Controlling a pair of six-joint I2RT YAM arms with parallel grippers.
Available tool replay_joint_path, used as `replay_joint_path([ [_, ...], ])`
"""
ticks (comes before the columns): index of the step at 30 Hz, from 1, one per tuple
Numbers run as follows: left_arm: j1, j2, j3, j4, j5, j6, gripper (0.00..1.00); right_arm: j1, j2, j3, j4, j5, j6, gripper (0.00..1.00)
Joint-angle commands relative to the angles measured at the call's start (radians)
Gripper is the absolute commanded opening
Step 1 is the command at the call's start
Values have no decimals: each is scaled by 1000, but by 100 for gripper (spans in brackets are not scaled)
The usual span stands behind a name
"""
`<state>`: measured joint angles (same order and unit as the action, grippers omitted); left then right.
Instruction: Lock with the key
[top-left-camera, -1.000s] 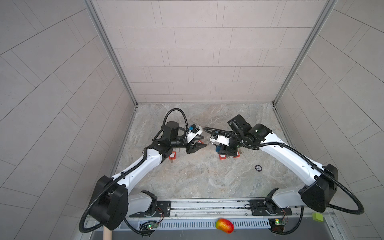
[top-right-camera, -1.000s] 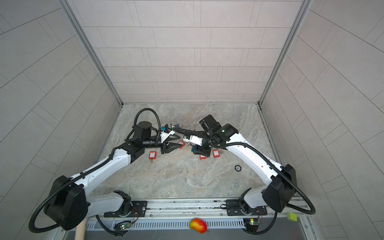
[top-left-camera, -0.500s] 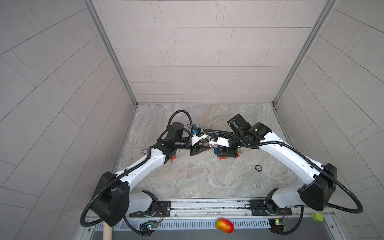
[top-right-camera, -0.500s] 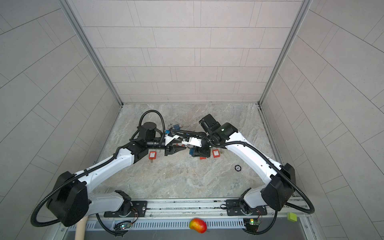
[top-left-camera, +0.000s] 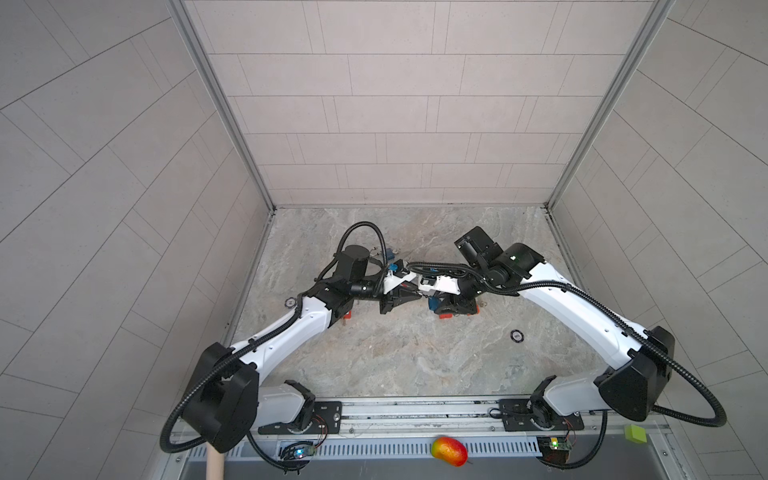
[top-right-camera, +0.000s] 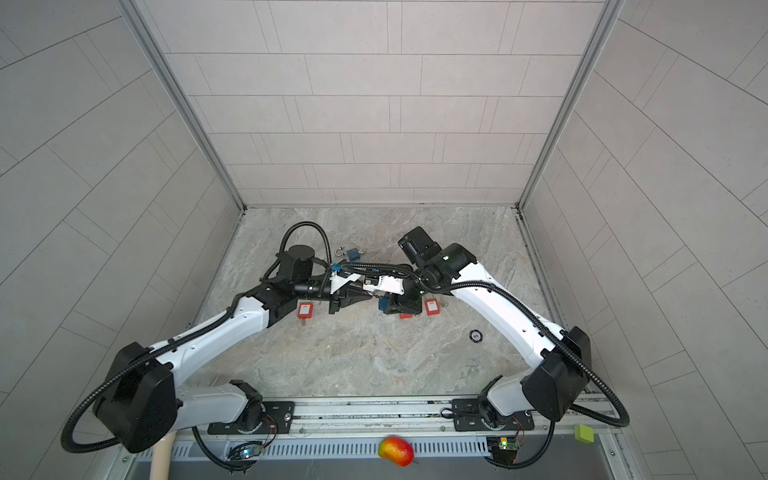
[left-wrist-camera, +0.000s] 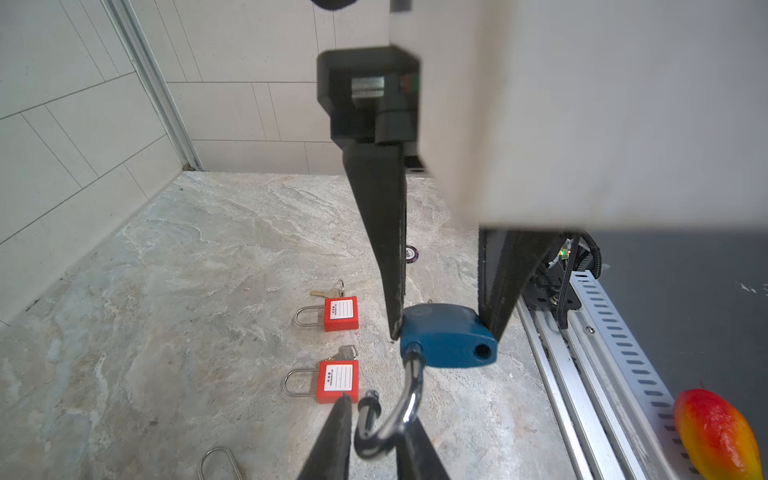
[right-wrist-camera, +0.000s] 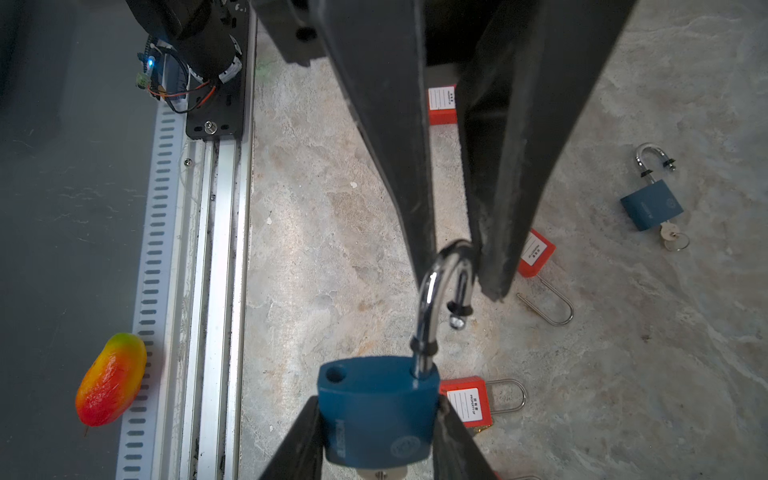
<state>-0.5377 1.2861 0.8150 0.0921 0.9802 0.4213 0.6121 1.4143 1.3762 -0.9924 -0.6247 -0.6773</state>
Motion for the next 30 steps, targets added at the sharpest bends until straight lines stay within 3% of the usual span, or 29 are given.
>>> replay_joint_path([
  [1, -10, -10, 3, -6, 26, 22, 19, -1, 6, 23, -14, -30, -38, 26],
  [9, -29, 0, -2, -3, 53, -5, 9, 0, 12, 27, 3, 13, -43, 28],
  [12, -36, -7, -9, 2, 33, -4, 16, -2, 17, 32, -1, 18, -44, 28],
  [21, -41, -34, -15, -1, 15, -4, 23, -2, 19, 37, -25, 19, -59, 27],
  [30, -51, -15, 2, -36, 37, -12, 5, -3, 22, 49, -14, 35, -65, 27],
])
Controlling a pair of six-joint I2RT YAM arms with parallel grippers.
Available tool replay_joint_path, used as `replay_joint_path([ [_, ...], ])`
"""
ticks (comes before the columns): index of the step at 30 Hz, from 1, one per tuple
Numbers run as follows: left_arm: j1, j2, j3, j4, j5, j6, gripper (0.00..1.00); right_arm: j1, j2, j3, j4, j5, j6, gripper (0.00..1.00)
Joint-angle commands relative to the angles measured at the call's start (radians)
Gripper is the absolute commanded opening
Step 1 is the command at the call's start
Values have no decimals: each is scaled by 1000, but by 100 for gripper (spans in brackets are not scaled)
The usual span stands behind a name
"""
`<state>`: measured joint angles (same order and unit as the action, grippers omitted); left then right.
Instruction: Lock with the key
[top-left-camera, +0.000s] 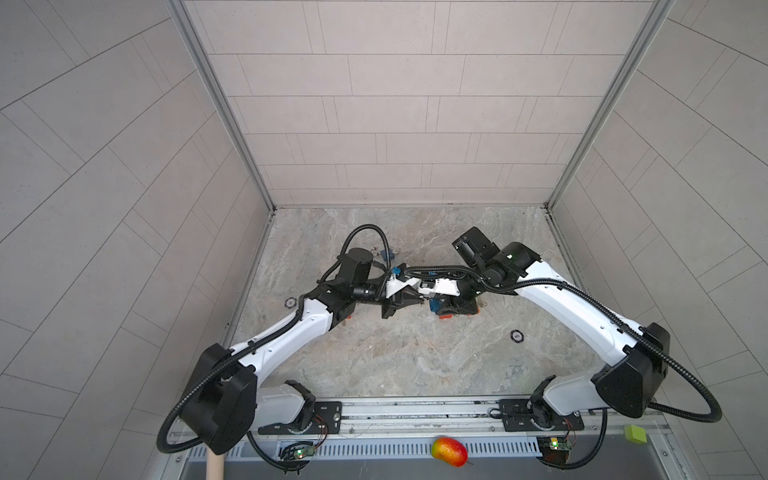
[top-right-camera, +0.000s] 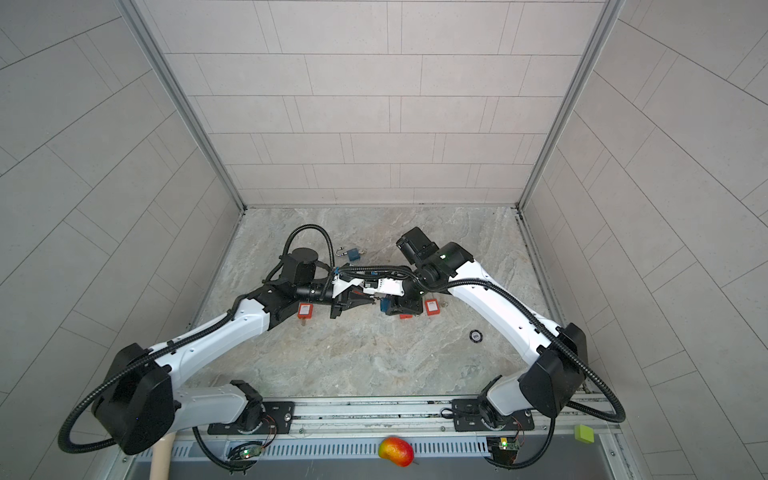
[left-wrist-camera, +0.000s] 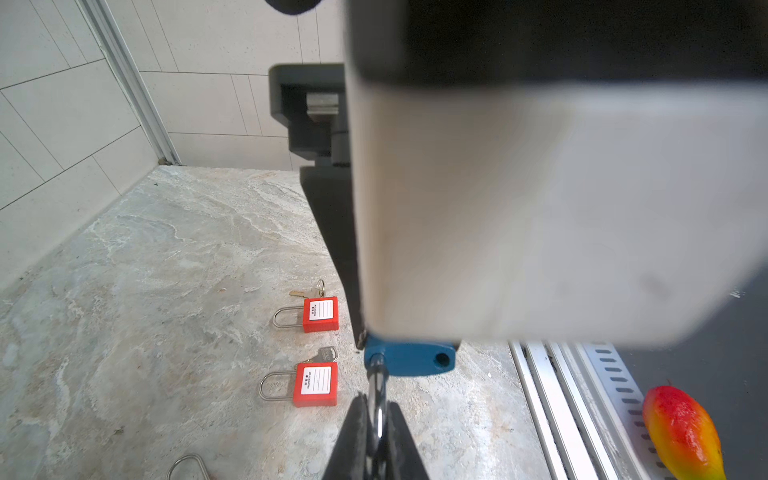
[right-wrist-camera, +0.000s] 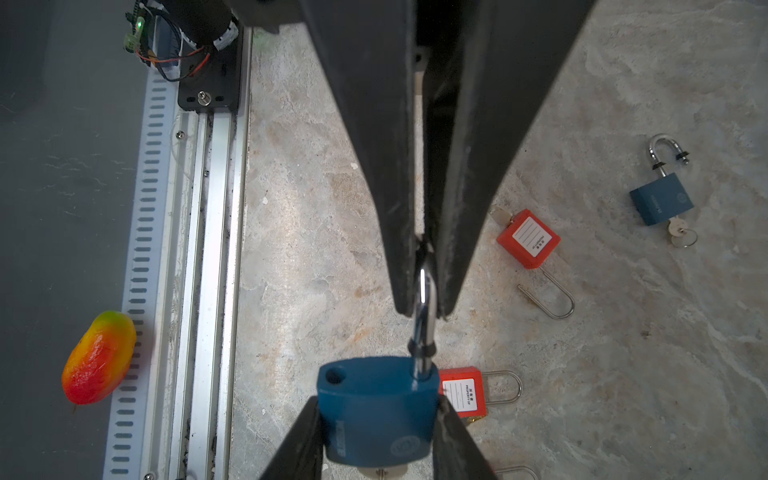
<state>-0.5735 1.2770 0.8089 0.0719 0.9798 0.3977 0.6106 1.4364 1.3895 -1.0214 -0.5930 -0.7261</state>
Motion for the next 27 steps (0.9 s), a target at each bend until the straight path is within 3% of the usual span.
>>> replay_joint_path([
  [1, -18, -2, 9, -16, 39, 6, 1, 0, -4, 34, 18, 9, -16, 28],
  [4, -20, 3, 10, -12, 37, -8, 0, -2, -14, 28, 30, 25, -16, 30],
  [8, -24, 2, 2, 61, 34, -65, 0, -1, -37, 7, 42, 35, -17, 47],
  [11, -25, -1, -17, 172, 40, -144, 0, -2, -61, 11, 13, 39, -15, 53],
  [12, -27, -4, -29, 229, 44, -172, 0, -4, -72, 10, 8, 50, 10, 60],
  [14, -37, -4, -40, 300, 52, -214, 0, -11, -91, 3, -9, 52, 15, 63],
  [20, -64, -4, -53, 382, 46, -250, 0, -71, -121, -10, -35, 29, 18, 62],
  [27, -81, 20, -71, 538, 29, -333, 0, -76, -100, -3, -68, -18, -7, 44],
])
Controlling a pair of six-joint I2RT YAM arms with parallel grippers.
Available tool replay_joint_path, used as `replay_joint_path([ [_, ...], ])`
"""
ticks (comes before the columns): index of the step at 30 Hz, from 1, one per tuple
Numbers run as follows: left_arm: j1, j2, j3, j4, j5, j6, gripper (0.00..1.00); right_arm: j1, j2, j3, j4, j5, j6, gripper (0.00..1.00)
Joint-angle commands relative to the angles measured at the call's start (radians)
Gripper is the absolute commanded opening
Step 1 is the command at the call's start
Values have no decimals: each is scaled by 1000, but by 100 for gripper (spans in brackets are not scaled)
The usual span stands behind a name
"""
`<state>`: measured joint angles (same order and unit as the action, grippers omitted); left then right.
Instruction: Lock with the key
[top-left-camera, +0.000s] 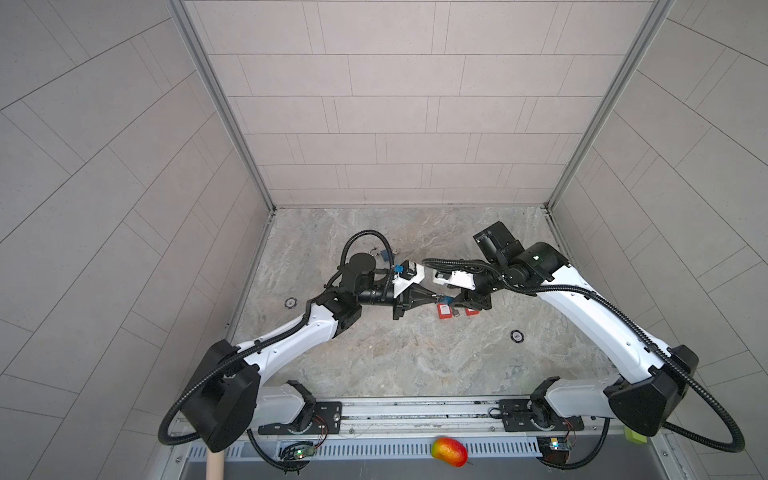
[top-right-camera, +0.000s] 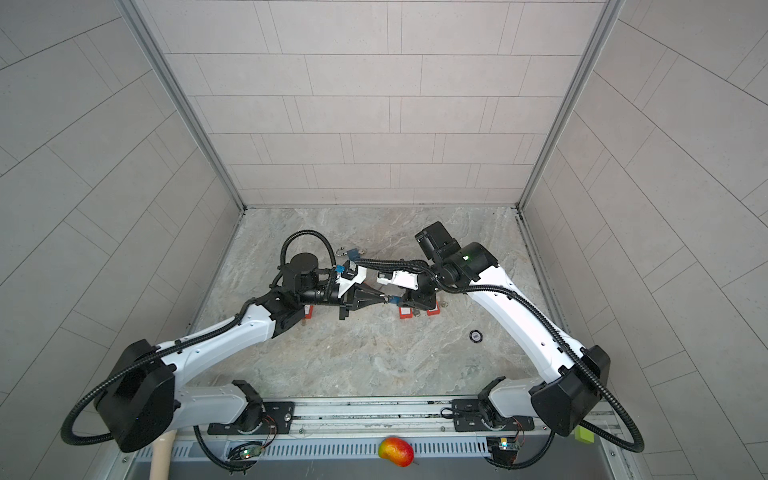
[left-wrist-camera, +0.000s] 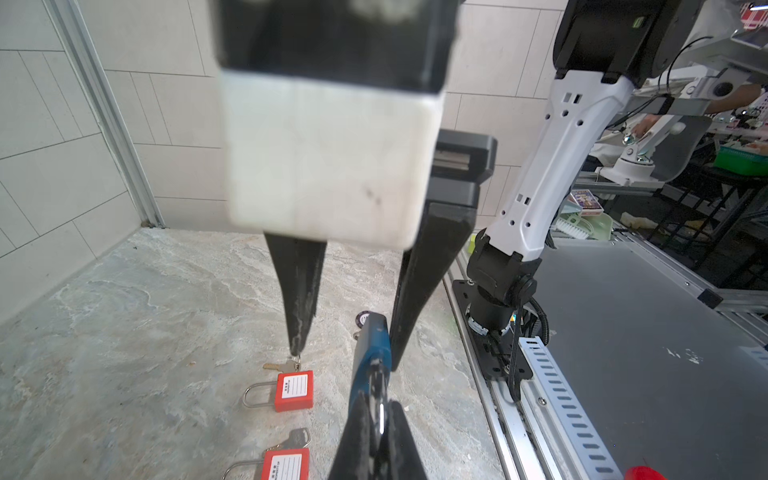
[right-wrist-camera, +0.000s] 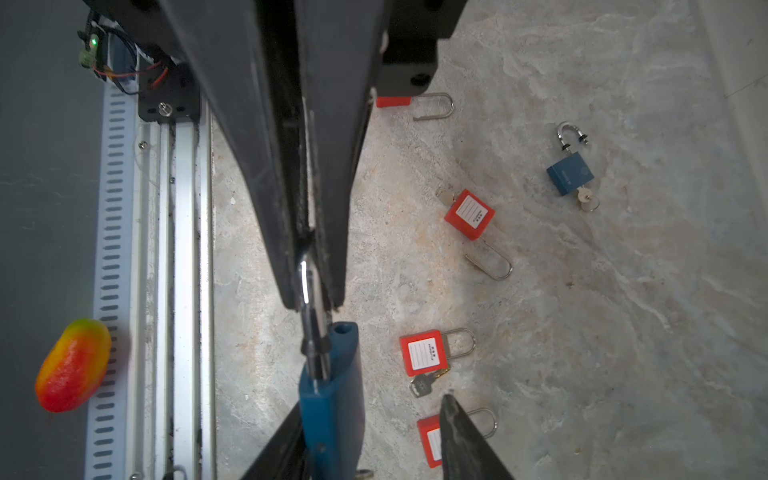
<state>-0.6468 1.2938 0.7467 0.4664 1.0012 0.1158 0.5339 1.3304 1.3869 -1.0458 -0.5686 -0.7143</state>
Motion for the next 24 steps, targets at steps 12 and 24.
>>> replay_joint_path([
  [12, -27, 21, -18, 174, -19, -47, 0, 1, 1, 8, -53, -96, -34, 10],
  [24, -85, -2, -29, 79, -90, 82, 0, -18, 13, 81, -61, -234, -28, 4],
])
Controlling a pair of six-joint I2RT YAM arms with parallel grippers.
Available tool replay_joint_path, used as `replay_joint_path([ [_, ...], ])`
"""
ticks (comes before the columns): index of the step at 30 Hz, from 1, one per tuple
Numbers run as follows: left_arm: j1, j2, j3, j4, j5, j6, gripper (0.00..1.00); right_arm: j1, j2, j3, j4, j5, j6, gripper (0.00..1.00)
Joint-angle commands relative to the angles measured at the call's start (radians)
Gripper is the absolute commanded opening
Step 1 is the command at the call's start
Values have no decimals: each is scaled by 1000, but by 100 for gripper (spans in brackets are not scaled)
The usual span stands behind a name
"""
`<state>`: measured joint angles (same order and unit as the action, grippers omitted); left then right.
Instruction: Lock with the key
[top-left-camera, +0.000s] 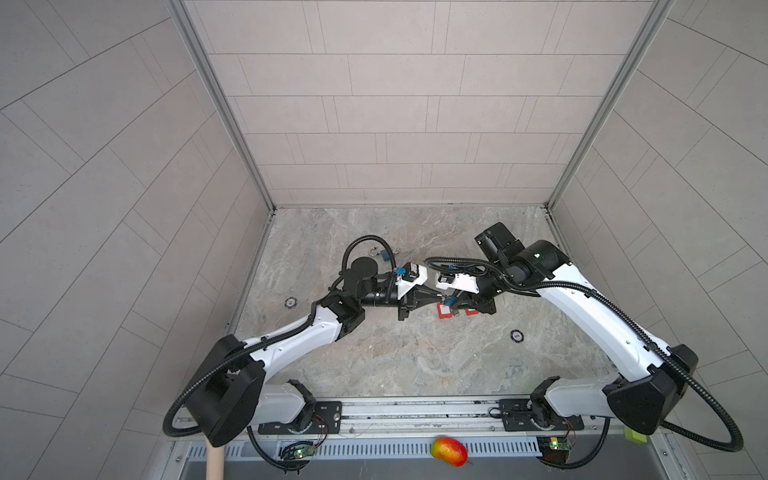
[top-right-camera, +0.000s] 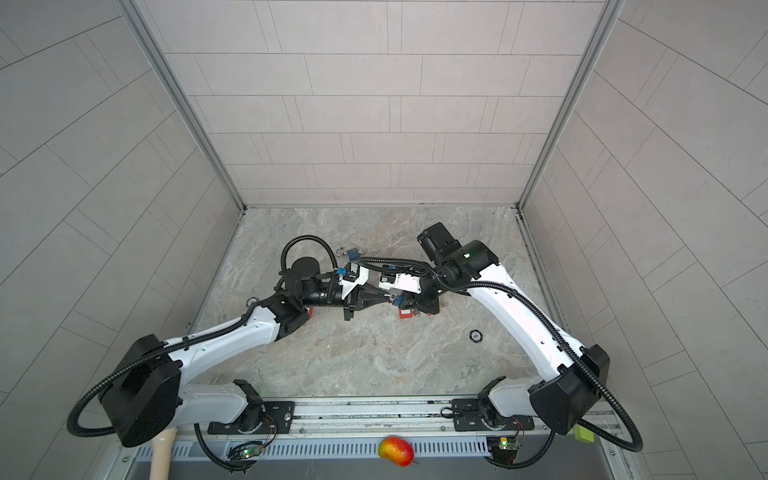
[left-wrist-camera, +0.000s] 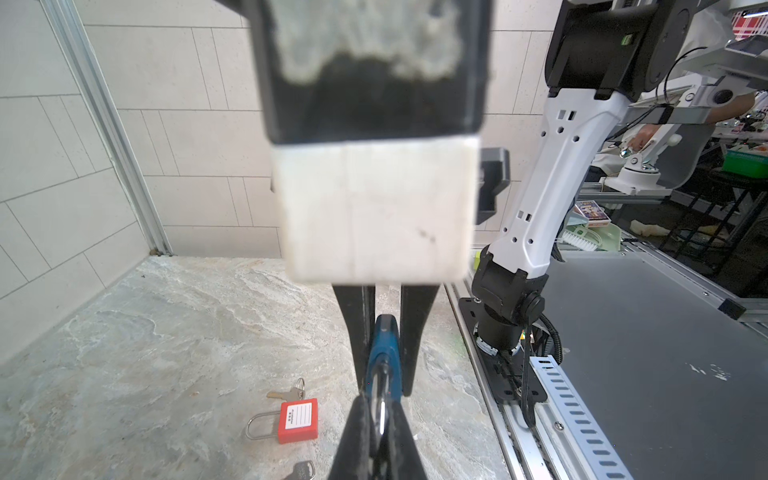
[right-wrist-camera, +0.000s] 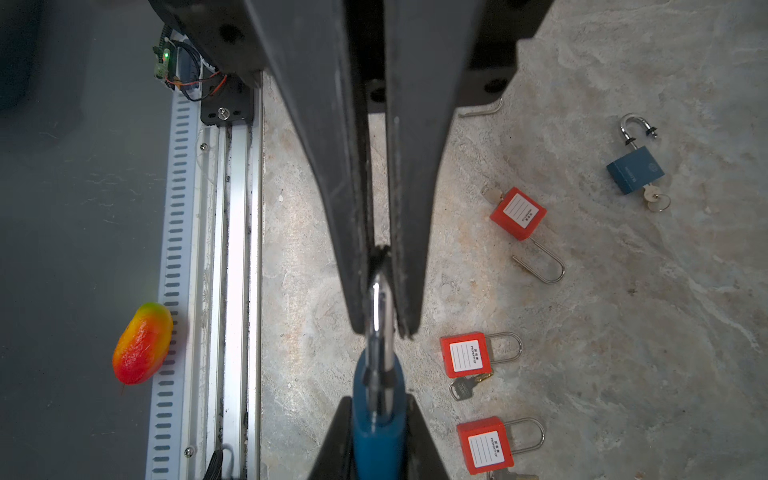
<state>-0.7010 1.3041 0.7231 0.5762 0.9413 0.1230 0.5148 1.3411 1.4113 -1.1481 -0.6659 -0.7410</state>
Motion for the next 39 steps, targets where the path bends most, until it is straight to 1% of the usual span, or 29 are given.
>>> replay_joint_path([
  [1, -36, -13, -2, -43, -32, 85, 0, 1, 6, 61, 41, -141, -3, 4],
  [7, -59, -7, -15, -14, -57, 92, 0, -4, 33, 101, 50, -204, -3, 3],
  [11, -75, 4, -14, -6, -70, 95, 0, -6, 47, 121, 69, -233, -26, 2],
  [15, -76, 26, -12, 35, -58, 28, 0, -7, 42, 115, 136, -185, -42, 2],
  [20, -77, 35, -6, 39, -45, -35, 0, -4, 9, 78, 217, -136, -47, 1],
  [23, -76, 36, -4, 36, -37, -56, 0, -1, -19, 52, 264, -136, -28, 1],
  [25, -79, 42, 2, 37, -30, -66, 0, 0, -22, 52, 257, -149, -22, 1],
  [27, -82, 50, 8, 32, -33, -61, 0, 4, -16, 66, 231, -177, -20, 1],
  [29, -93, 53, 18, -2, -37, -19, 0, 13, -8, 79, 209, -201, -14, 1],
  [32, -114, 59, 37, -59, -47, 43, 0, 26, -3, 87, 206, -200, -9, 0],
  [36, -128, 72, 28, -31, -67, 50, 0, 28, 2, 87, 260, -200, 22, 0],
  [39, -134, 73, 22, -22, -83, 56, 0, 28, 20, 110, 257, -203, 27, 0],
])
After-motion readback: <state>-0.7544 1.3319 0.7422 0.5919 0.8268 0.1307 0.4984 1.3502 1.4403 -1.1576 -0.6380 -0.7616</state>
